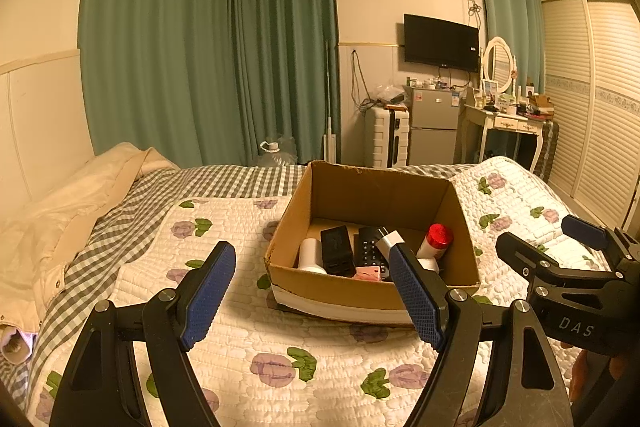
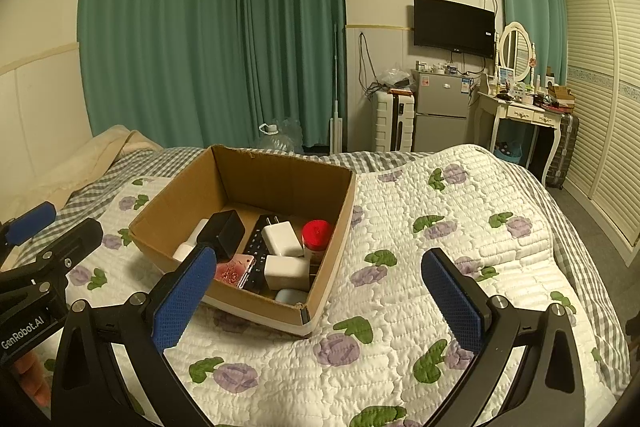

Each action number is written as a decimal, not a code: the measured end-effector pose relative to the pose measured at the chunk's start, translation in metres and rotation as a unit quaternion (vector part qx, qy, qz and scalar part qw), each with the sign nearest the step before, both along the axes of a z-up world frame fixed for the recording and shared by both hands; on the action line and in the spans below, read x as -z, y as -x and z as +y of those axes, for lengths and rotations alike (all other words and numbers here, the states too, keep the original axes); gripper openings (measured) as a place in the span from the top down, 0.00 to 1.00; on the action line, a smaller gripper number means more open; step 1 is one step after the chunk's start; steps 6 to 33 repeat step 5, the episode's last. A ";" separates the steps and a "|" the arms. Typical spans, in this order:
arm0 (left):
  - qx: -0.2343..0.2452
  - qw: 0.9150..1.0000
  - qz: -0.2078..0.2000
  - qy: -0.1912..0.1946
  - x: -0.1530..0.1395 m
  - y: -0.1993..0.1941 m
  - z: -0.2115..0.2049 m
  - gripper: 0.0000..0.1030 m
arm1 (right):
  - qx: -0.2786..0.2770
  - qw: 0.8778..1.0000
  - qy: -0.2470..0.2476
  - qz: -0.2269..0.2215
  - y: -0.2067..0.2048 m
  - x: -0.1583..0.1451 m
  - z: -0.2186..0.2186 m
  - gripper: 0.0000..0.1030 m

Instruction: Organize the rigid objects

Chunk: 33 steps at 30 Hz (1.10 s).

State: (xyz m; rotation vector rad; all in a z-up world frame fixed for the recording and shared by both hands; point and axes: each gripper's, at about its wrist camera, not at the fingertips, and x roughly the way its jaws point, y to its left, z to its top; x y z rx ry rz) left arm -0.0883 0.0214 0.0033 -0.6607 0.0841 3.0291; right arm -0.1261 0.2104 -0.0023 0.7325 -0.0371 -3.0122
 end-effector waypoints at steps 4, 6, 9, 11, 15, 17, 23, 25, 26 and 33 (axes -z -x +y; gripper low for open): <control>-0.001 1.000 0.001 0.003 0.001 0.000 0.001 0.21 | 0.000 1.000 0.000 0.000 0.000 0.000 0.000 0.00; 0.000 1.000 0.001 0.003 0.001 0.000 0.001 0.21 | 0.000 1.000 -0.001 -0.001 -0.001 0.000 0.001 0.00; 0.000 1.000 0.001 0.003 0.001 0.000 0.001 0.21 | 0.000 1.000 -0.001 -0.001 -0.001 0.000 0.001 0.00; 0.000 1.000 0.001 0.003 0.001 0.000 0.001 0.21 | 0.000 1.000 -0.001 -0.001 -0.001 0.000 0.001 0.00; 0.000 1.000 0.001 0.003 0.001 0.000 0.001 0.21 | 0.000 1.000 -0.001 -0.001 -0.001 0.000 0.001 0.00; 0.000 1.000 0.001 0.003 0.001 0.000 0.001 0.21 | 0.000 1.000 -0.001 -0.001 -0.001 0.000 0.001 0.00; 0.000 1.000 0.001 0.003 0.001 0.000 0.001 0.21 | 0.000 1.000 -0.001 -0.001 -0.001 0.000 0.001 0.00; 0.000 1.000 0.001 0.003 0.001 0.000 0.001 0.21 | 0.000 1.000 -0.001 -0.001 -0.001 0.000 0.001 0.00; 0.000 1.000 0.001 0.003 0.001 0.000 0.001 0.21 | 0.000 1.000 -0.001 -0.001 -0.001 0.000 0.001 0.00; 0.000 1.000 0.001 0.003 0.001 0.000 0.001 0.21 | 0.000 1.000 -0.001 -0.001 -0.001 0.000 0.001 0.00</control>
